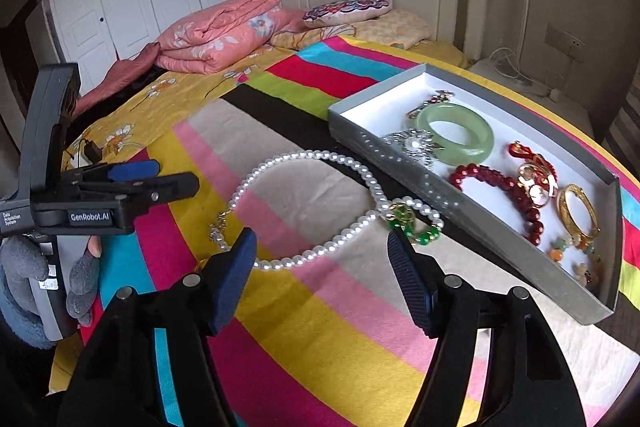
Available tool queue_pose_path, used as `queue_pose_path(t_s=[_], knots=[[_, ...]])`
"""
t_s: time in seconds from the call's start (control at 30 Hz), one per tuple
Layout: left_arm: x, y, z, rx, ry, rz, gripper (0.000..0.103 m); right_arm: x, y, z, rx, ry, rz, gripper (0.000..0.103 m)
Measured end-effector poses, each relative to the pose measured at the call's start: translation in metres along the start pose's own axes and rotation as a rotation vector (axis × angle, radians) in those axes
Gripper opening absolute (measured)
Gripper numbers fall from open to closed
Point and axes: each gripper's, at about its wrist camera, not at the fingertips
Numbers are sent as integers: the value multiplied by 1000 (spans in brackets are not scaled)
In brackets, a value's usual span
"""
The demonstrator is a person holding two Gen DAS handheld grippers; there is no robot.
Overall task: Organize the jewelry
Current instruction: 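Grasp the pearl necklace near its clasp with the right tool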
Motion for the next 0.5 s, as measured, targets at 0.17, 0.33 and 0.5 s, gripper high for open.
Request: queue_pose_path(t_s=[0.17,0.33,0.5], knots=[[0,10,-15,7,95,62,99,9,-15,-32,46,96,-32,56],[3,14,-14,14,93,82,99,8,-36,-63,108,177,-105,45],[3,15,-17,4,111,86,99,7,-48,-78,109,235,-136,21]])
Point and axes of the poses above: each gripper's, at about its wrist camera, not at the fingertips, and y roughly against the way its jaws point, z to its right, x to its top, and after that the axes turned 9 degrees about z, right-handed
